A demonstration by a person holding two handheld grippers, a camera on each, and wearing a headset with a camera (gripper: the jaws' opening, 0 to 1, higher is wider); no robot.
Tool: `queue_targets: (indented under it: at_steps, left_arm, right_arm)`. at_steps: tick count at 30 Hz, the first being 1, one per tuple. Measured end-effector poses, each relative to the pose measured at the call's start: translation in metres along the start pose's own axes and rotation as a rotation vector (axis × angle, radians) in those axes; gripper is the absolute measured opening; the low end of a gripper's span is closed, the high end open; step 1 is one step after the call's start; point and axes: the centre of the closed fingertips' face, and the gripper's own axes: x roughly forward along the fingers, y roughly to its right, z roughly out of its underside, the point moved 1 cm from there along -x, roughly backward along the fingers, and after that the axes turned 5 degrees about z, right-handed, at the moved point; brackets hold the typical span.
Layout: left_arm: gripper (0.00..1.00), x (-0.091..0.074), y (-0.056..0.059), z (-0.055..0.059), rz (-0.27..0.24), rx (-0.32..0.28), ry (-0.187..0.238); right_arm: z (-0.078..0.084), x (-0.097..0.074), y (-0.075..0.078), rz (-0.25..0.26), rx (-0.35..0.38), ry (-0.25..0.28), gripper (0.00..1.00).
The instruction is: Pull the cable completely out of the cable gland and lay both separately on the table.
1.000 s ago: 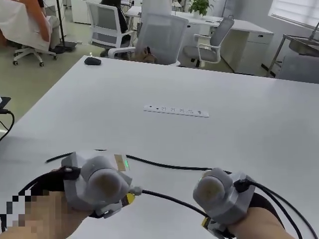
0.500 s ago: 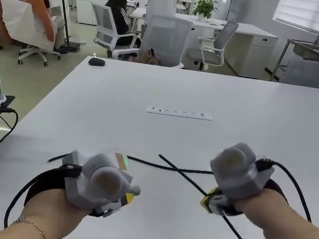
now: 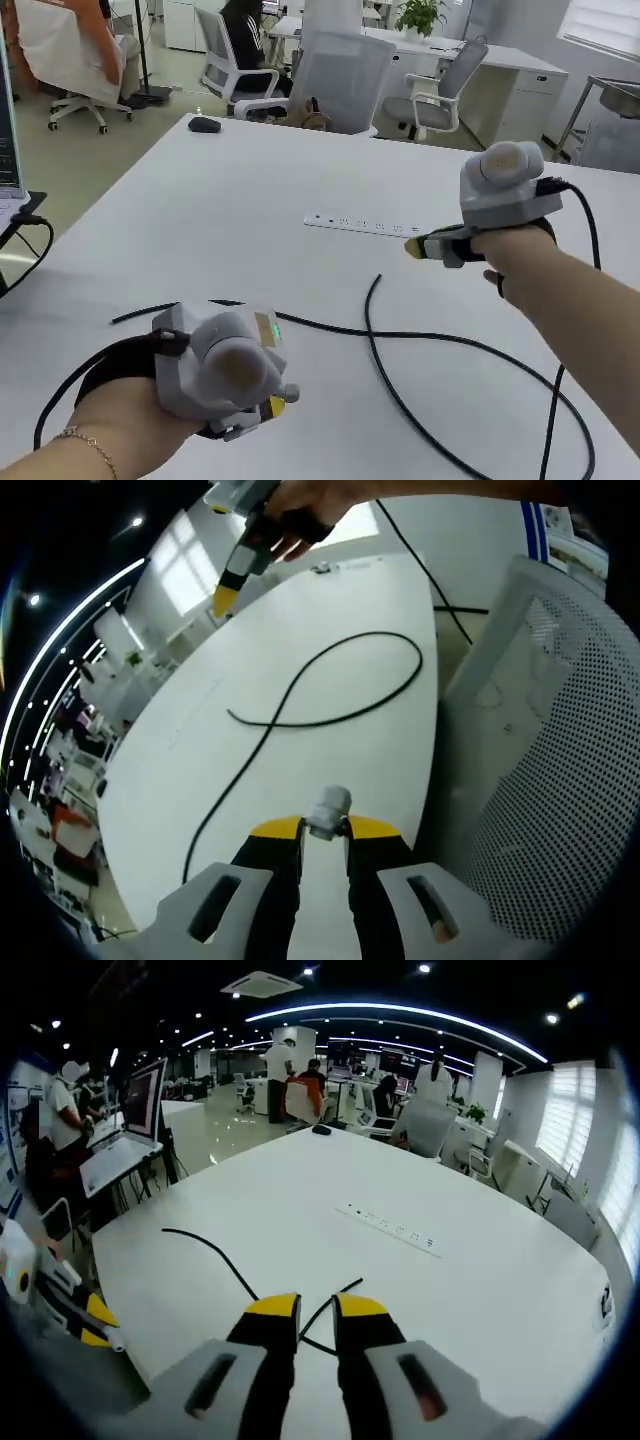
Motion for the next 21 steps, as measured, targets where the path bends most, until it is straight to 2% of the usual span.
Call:
queue_targets:
  at_steps: [1, 3, 4, 6, 8, 9, 12, 14, 17, 19, 21]
  left_arm:
    - [0.17, 0.000, -0.001, -0.002, 0.002, -0.003, 0.008]
    - [0.17, 0.000, 0.000, -0.008, 0.020, -0.014, 0.029]
    - [0.17, -0.001, 0.002, -0.010, 0.026, -0.014, 0.024]
    - [0.17, -0.006, 0.003, -0.013, 0.016, 0.028, -0.001]
    - [0.17, -0.009, 0.008, -0.018, 0.045, 0.034, 0.011]
    - [0.17, -0.010, 0.009, -0.021, 0.051, 0.046, 0.020]
    - [0.17, -0.009, 0.010, -0.021, 0.075, 0.067, 0.005]
    - [0.17, -0.007, 0.009, -0.023, 0.090, 0.059, 0.012]
    - [0.17, -0.001, 0.007, -0.024, 0.128, 0.015, 0.031]
    - [0.17, 0.006, 0.003, -0.021, 0.144, -0.003, 0.017]
    - [0.17, 0.017, 0.002, -0.013, 0.183, -0.039, -0.009]
  right_arm:
    - [0.002, -0.004, -0.003, -0.004, -0.004, -0.006, 0.13]
    - [0.009, -0.014, -0.014, -0.040, -0.070, -0.010, 0.15]
    - [0.013, -0.020, -0.018, -0.051, -0.101, -0.018, 0.15]
    - [0.023, -0.034, -0.028, -0.074, -0.156, -0.020, 0.15]
    - [0.038, -0.050, -0.042, -0.128, -0.228, -0.042, 0.13]
    - [0.045, -0.057, -0.045, -0.140, -0.236, -0.058, 0.14]
    - [0.061, -0.080, -0.054, -0.169, -0.224, -0.061, 0.15]
    - [0.071, -0.094, -0.060, -0.182, -0.204, -0.062, 0.14]
    - [0.089, -0.113, -0.070, -0.194, -0.169, -0.069, 0.15]
    - [0.097, -0.122, -0.076, -0.193, -0.148, -0.073, 0.15]
    - [0.105, -0.132, -0.084, -0.198, -0.113, -0.071, 0.14]
